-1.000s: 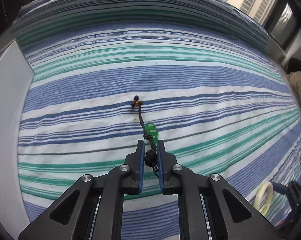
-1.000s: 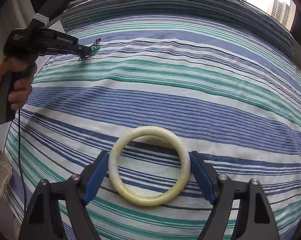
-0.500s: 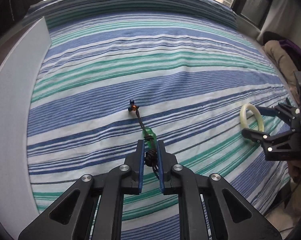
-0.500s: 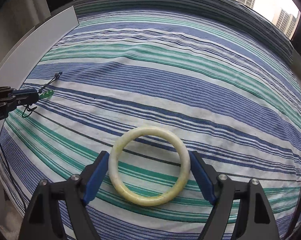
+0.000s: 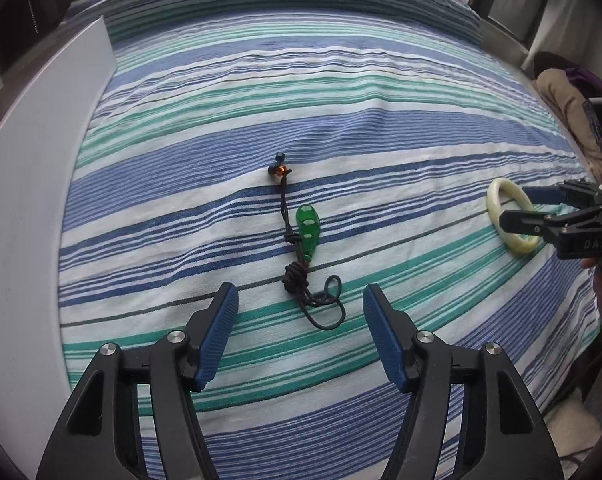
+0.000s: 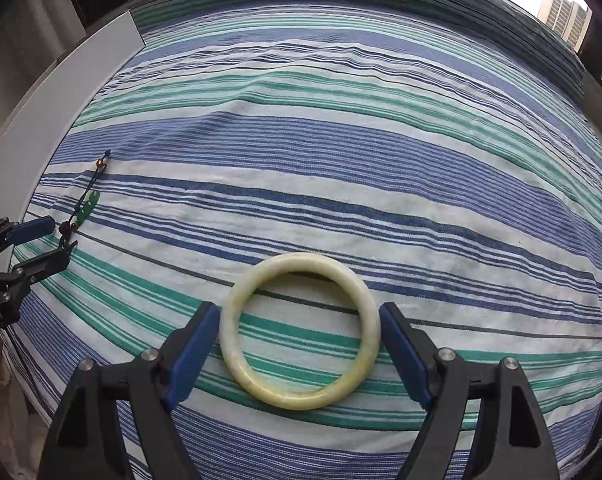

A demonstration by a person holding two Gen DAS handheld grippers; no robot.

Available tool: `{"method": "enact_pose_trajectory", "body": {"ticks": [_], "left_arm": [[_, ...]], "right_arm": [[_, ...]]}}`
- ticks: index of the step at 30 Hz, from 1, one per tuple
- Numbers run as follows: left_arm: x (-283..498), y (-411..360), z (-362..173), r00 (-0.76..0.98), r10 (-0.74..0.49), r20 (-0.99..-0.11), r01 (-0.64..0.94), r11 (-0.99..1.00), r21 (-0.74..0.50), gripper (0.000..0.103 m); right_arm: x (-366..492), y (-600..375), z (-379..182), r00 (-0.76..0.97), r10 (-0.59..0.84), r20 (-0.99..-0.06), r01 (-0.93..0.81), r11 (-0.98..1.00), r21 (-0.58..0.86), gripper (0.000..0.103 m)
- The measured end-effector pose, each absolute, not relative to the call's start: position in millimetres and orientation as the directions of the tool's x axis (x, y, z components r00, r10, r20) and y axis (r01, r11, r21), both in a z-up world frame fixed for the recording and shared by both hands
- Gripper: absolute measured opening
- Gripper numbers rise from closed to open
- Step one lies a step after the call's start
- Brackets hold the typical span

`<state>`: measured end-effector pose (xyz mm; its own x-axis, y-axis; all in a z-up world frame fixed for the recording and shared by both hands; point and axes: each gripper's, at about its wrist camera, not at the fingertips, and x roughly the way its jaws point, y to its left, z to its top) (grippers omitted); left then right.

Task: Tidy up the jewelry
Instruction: 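Carry the green pendant and jade bangle over the white box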

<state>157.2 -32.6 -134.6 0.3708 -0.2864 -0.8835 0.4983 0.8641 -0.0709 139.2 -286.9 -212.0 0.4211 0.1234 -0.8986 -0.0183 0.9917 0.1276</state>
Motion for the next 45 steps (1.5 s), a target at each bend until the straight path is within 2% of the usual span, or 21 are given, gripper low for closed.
{"method": "enact_pose_trajectory", "body": {"ticks": [4,7,11,14,19,27,33,35,38,39,40,45], "left_arm": [[159,-32,-132,0.362,-0.285,-0.887,0.484,0.871,-0.082,0.072],[162,-31,-133,0.354,-0.288,-0.890,0.479,0.873,-0.091,0.072],[165,-25,-132,0.335,-0.311,-0.889,0.468,0.874,-0.130,0.072],[165,-23,-130,0.353,-0.284,-0.891,0.452,0.886,-0.103,0.073],[162,-28,-128,0.376,-0.256,-0.891,0.445,0.893,-0.068,0.082],[172,-49,-142,0.358,-0.226,-0.906,0.465,0.885,-0.037,0.082],[173,-60,-148,0.384,-0.195,-0.903,0.470,0.882,0.009,0.082],[173,-60,-147,0.385,-0.200,-0.901,0.470,0.883,0.004,0.077],[172,-62,-144,0.393,-0.209,-0.896,0.476,0.880,0.003,0.049],[171,-62,-142,0.391,-0.214,-0.895,0.481,0.877,0.000,0.024],[172,-61,-141,0.378,-0.225,-0.898,0.486,0.874,-0.014,0.010],[173,-48,-136,0.344,-0.287,-0.894,0.462,0.881,-0.105,0.009]], "right_arm": [[142,-316,-204,0.404,0.257,-0.878,0.050,0.952,0.302,0.083],[145,-334,-198,0.397,0.295,-0.869,0.099,0.928,0.360,0.083],[143,-332,-193,0.373,0.257,-0.891,0.088,0.947,0.310,0.083],[141,-323,-193,0.375,0.234,-0.897,0.064,0.959,0.276,0.083],[138,-313,-192,0.395,0.170,-0.903,0.041,0.979,0.202,0.083],[148,-316,-202,0.337,0.178,-0.924,0.086,0.972,0.219,0.083],[151,-285,-213,0.319,0.117,-0.941,0.015,0.992,0.129,0.083],[152,-277,-215,0.329,0.077,-0.941,-0.002,0.997,0.081,0.085],[153,-274,-215,0.337,0.052,-0.940,-0.013,0.999,0.050,0.085],[154,-273,-215,0.341,0.051,-0.939,-0.018,0.999,0.048,0.083],[153,-274,-215,0.342,0.053,-0.938,-0.024,0.999,0.048,0.083],[146,-282,-214,0.346,0.099,-0.933,-0.049,0.995,0.087,0.082]]}}
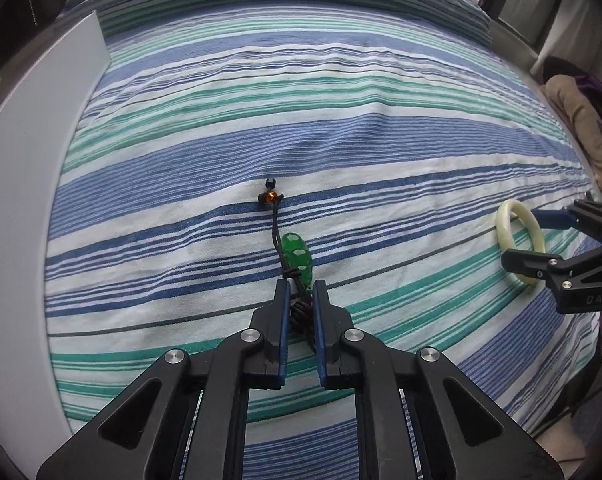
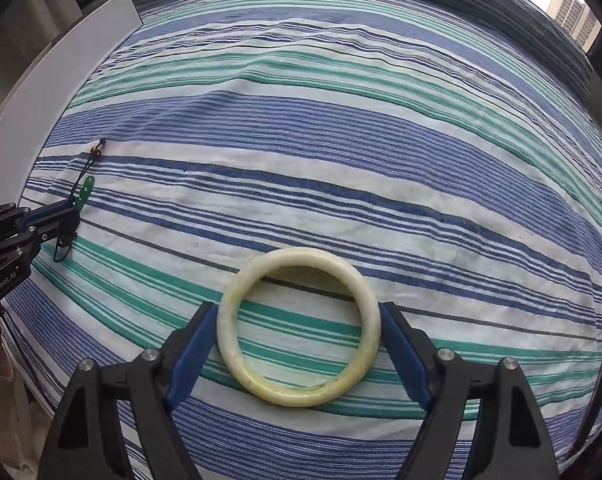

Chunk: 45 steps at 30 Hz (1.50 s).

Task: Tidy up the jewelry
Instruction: 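Carry the green pendant and jade bangle over the white box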

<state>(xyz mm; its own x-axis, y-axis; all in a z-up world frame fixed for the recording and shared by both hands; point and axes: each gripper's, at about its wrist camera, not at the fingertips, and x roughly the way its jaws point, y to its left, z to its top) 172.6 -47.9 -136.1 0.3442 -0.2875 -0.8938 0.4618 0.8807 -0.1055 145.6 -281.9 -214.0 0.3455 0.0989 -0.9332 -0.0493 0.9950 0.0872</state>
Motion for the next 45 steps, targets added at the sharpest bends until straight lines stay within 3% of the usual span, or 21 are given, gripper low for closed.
{"method": "enact_pose_trajectory", "body": {"ticks": [17,28,38,45], "left_arm": [[155,-3,-56,0.431,-0.378,-0.819,0.426,0.886,-0.185,0.009],[166,87,47,0.521,-0.435,-0.734,0.333,0.896,-0.295,0.009],[252,199,82,0.611,-0.272,-0.744,0.124,0.960,-0.249,0.009],[338,242,43,0.607,-0.165,-0.778,0.003,0.979,-0.205,0.009]], "right_arm": [[141,-277,-172,0.384,0.208,-0.899,-0.093,0.978,0.187,0.082],[178,-219,-105,0.430,0.262,-0.864,-0.250,0.954,0.164,0.082],[246,-87,-8,0.477,0.382,-0.792,-0.489,0.864,0.122,0.082],[319,37,18,0.486,0.455,-0.747,-0.604,0.792,0.090,0.083]]}}
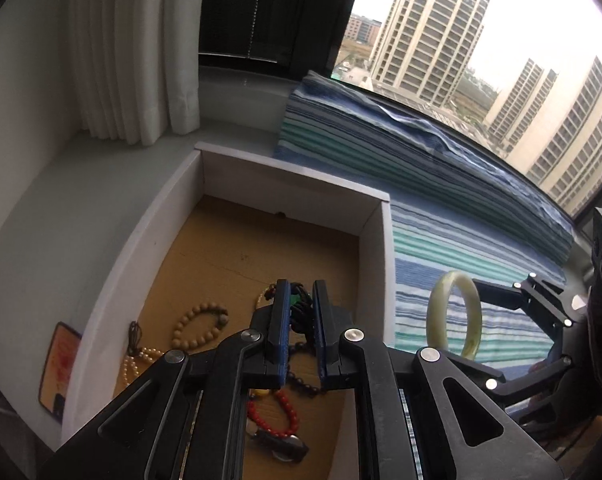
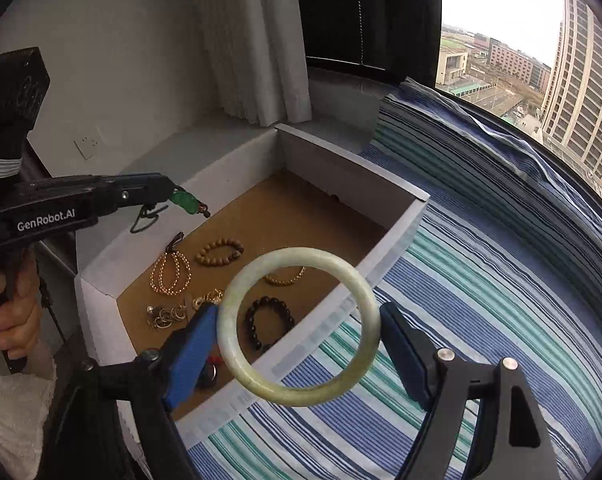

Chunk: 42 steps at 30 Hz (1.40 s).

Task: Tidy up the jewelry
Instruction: 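Carry the green pendant and jade bangle over the white box, then open both tools to drop the pendant and bangle into the box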

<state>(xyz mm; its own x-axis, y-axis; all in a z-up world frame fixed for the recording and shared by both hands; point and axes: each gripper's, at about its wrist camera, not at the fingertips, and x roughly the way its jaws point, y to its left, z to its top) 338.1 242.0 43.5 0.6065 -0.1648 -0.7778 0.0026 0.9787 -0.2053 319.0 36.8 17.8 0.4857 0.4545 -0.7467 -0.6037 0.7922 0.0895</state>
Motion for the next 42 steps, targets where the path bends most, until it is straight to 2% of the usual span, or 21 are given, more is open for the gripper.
{"method": "enact_pose_trajectory", "body": {"ticks": [3,9,17,18,20,21,22,27,29,31,34,42], "left_arm": [[370,253,11,0.577,-0.132,-0.806,-0.036,0.982,-0.186,0.009],[412,276,-49,0.519,-0.095,-0.849,-0.103,0.979,-0.173,0.009],[425,285,-85,0.481,-0.073,-0.874,-0.133,0.979,-0.155,0.010],[423,284,-84,0.484,-0.058,-0.873,-0.136,0.981,-0.141,0.013],[419,283,-82,0.487,-0.032,-0.873,-0.144,0.983,-0.116,0.034],[416,283,-80,0.492,-0.012,-0.871,-0.155,0.983,-0.101,0.057],[412,283,-77,0.503,0.011,-0.864,-0.167,0.982,-0.084,0.070],[388,278,-61,0.548,0.049,-0.835,-0.155,0.987,-0.043,0.073],[370,274,-49,0.584,0.072,-0.808,-0.144,0.989,-0.016,0.077],[349,268,-36,0.624,0.107,-0.774,-0.143,0.990,0.022,0.091],[316,260,-18,0.684,0.162,-0.712,-0.157,0.985,0.072,0.099],[240,250,17,0.790,0.269,-0.551,-0.254,0.961,0.105,0.102]], "right_arm": [[357,77,-1,0.471,0.455,-0.756,-0.625,0.777,0.078,0.083],[410,125,-57,0.478,0.361,-0.801,-0.631,0.775,-0.027,0.083],[436,151,-96,0.448,0.252,-0.858,-0.629,0.771,-0.102,0.083],[436,151,-98,0.451,0.244,-0.859,-0.626,0.772,-0.109,0.083],[435,150,-101,0.462,0.232,-0.856,-0.618,0.776,-0.123,0.083],[435,149,-100,0.462,0.233,-0.856,-0.616,0.779,-0.121,0.083],[436,146,-97,0.470,0.240,-0.849,-0.611,0.783,-0.117,0.083],[425,136,-75,0.502,0.273,-0.820,-0.582,0.808,-0.087,0.083],[413,131,-62,0.522,0.289,-0.803,-0.577,0.813,-0.082,0.083],[395,125,-47,0.540,0.317,-0.780,-0.578,0.813,-0.070,0.084],[369,111,-31,0.575,0.339,-0.744,-0.585,0.807,-0.084,0.084],[317,85,-10,0.645,0.365,-0.671,-0.583,0.803,-0.123,0.084]]}}
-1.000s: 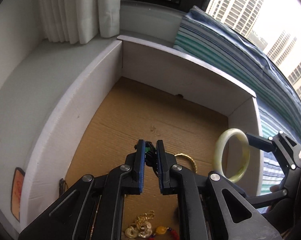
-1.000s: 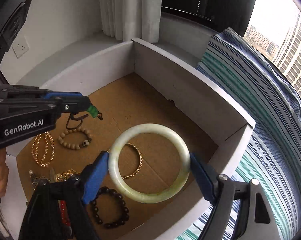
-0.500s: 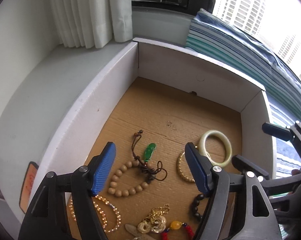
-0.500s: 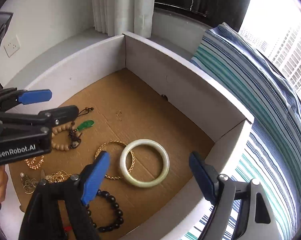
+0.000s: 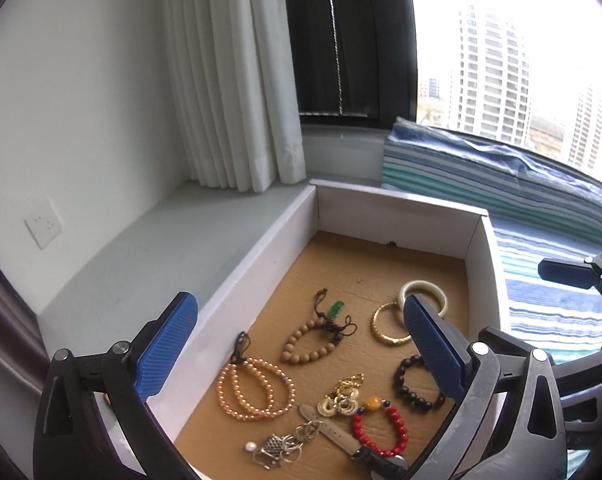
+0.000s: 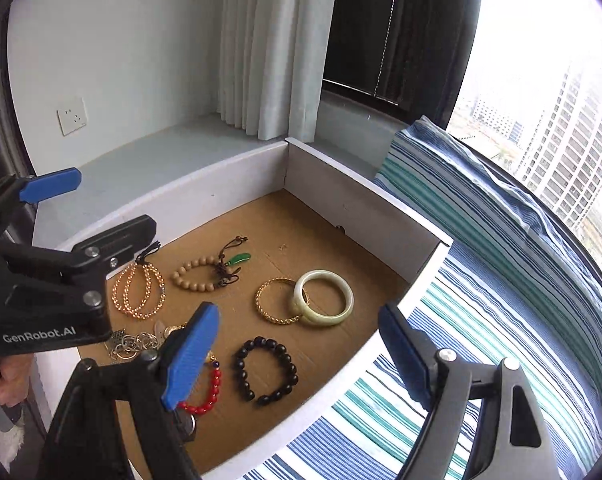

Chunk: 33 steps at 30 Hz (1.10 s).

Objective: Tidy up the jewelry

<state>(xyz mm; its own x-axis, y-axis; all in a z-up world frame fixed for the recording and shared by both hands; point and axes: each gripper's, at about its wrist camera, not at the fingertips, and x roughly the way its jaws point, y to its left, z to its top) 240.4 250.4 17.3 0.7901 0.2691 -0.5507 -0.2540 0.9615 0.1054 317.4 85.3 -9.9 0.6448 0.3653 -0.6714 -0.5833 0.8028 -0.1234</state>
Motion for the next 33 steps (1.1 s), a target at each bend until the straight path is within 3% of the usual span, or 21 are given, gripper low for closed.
{"method": "enact_pose_trajectory", "body": {"ticks": [3,5,12,14,20,33], "left_arm": [[218,238,26,0.808,0.364,-0.463,-0.306,0.931,0.198,0.102],[208,233,28,0.802,0.388,-0.454,-0.319,0.921,0.224,0.103],[182,264,20,0.699,0.310,-0.644,-0.351,0.934,0.068,0.103],[178,270,17,0.669,0.315,-0.673,-0.362,0.929,0.074,0.103],[163,274,18,0.613,0.360,-0.703,-0.386,0.913,0.130,0.103],[162,279,19,0.611,0.383,-0.693,-0.417,0.900,0.130,0.103]], "right_arm": [[302,85,-3,0.663,0.371,-0.650,-0.584,0.800,-0.138,0.084],[294,84,2,0.671,0.374,-0.640,-0.582,0.801,-0.142,0.084],[275,85,-4,0.642,0.346,-0.684,-0.576,0.807,-0.132,0.084],[273,84,-3,0.622,0.345,-0.703,-0.568,0.817,-0.100,0.084],[266,82,9,0.584,0.348,-0.733,-0.536,0.844,-0.027,0.084],[256,94,15,0.586,0.310,-0.749,-0.531,0.844,-0.067,0.084]]}}
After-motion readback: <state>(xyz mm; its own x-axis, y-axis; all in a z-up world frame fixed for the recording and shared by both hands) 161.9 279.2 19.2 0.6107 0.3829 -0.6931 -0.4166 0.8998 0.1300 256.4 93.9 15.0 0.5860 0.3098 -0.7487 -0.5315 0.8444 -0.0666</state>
